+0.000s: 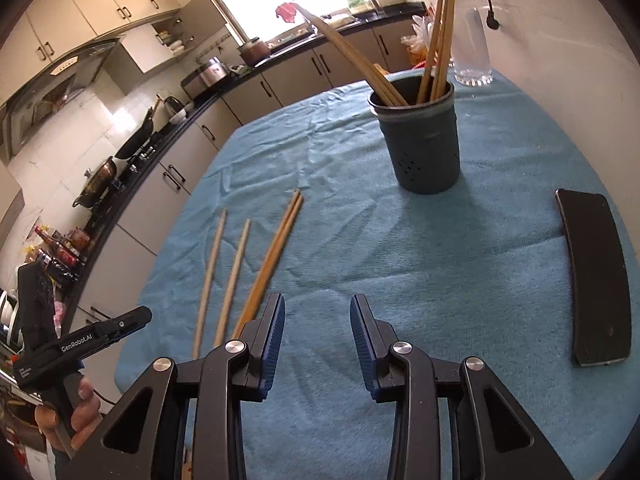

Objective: Organize utensils
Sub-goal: 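Move both tools back to the remaining chopsticks, then close the left tool on a chopstick while the right tool grasps another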

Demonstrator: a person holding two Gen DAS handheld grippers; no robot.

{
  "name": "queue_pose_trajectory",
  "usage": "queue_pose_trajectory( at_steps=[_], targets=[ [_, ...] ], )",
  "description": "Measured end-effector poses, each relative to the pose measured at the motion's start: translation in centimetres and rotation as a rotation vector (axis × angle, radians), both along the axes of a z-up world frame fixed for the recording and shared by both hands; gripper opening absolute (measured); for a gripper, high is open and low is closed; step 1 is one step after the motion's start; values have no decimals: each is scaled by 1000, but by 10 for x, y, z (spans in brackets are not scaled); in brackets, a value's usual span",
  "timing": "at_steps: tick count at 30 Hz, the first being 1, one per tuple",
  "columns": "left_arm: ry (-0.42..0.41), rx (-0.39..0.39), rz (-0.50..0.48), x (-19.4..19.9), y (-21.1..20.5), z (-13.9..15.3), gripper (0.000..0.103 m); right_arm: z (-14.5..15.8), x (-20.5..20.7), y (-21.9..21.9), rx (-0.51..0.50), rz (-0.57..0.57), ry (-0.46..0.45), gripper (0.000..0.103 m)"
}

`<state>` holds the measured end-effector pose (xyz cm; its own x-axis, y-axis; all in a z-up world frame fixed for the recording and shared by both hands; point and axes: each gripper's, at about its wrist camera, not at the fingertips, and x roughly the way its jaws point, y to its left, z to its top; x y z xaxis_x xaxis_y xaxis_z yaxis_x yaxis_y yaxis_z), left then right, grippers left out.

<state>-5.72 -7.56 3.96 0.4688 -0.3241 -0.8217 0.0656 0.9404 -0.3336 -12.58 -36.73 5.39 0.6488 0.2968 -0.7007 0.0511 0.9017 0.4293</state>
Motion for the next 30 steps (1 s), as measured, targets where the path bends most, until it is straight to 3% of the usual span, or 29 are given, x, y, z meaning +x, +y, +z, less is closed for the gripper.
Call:
queue_pose_trajectory(
  at_steps=[5, 12, 20, 23, 26, 30],
  targets=[
    [40, 3, 6, 34, -12, -11, 38, -9, 13, -2, 10, 2, 24, 37],
    [81, 67, 38, 94, -28, -20, 38, -15, 15, -8, 24, 1, 25, 37],
    [110, 105, 3, 98, -44, -34, 37, -17, 15, -27, 27, -38, 25, 37],
    [103, 128, 2, 89, -47, -38, 28, -18, 18, -30, 39, -38, 28, 37],
    [85, 164, 11, 83, -47, -40, 9, -17, 18, -27, 39, -29, 24, 37],
    [93, 117, 42, 76, -32, -41, 7, -12, 20, -16, 26, -1, 21, 37]
  ],
)
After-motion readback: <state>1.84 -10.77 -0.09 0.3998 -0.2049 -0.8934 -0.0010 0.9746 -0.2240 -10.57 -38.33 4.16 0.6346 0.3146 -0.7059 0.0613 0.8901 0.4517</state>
